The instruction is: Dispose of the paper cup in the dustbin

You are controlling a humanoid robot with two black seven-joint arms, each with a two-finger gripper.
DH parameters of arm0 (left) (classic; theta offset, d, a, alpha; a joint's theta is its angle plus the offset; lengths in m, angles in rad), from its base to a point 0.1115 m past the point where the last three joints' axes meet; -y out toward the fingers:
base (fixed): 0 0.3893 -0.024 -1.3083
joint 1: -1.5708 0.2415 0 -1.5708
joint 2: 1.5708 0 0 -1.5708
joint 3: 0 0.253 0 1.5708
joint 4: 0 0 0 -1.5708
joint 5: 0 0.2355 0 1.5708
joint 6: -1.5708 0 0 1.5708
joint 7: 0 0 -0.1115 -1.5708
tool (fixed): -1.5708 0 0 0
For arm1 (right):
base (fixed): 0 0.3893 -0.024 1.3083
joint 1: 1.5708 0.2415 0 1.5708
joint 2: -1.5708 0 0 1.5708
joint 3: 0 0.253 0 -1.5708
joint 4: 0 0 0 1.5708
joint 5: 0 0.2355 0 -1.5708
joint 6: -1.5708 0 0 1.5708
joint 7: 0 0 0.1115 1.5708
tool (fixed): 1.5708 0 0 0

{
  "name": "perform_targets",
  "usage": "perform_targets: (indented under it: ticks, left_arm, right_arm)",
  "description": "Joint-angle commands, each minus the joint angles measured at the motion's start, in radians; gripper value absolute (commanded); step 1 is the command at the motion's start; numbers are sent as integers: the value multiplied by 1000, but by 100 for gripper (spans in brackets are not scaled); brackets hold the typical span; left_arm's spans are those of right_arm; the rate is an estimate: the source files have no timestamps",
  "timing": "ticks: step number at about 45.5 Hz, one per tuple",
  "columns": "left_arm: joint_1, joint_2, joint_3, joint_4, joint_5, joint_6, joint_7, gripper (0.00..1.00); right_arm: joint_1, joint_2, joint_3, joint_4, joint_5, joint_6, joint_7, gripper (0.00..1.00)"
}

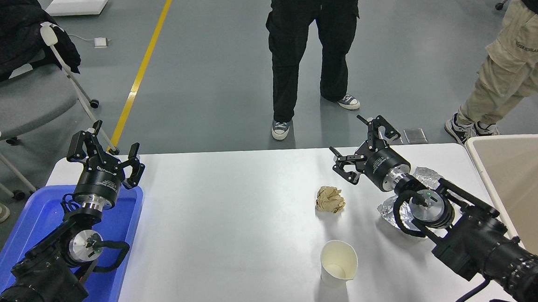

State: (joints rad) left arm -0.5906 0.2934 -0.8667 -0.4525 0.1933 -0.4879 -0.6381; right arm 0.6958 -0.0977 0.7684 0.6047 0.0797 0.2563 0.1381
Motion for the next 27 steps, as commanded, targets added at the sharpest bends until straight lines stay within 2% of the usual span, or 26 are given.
perform_targets:
  ticks: [1,27]
  left_arm:
    - [0,0,0,0,0,0,2,100]
    - [0,3,0,0,0,0,0,100]
  right_arm:
    - [2,1,-3,0,0,1,0,100]
    - [-1,0,-51,44,-18,0,0,100]
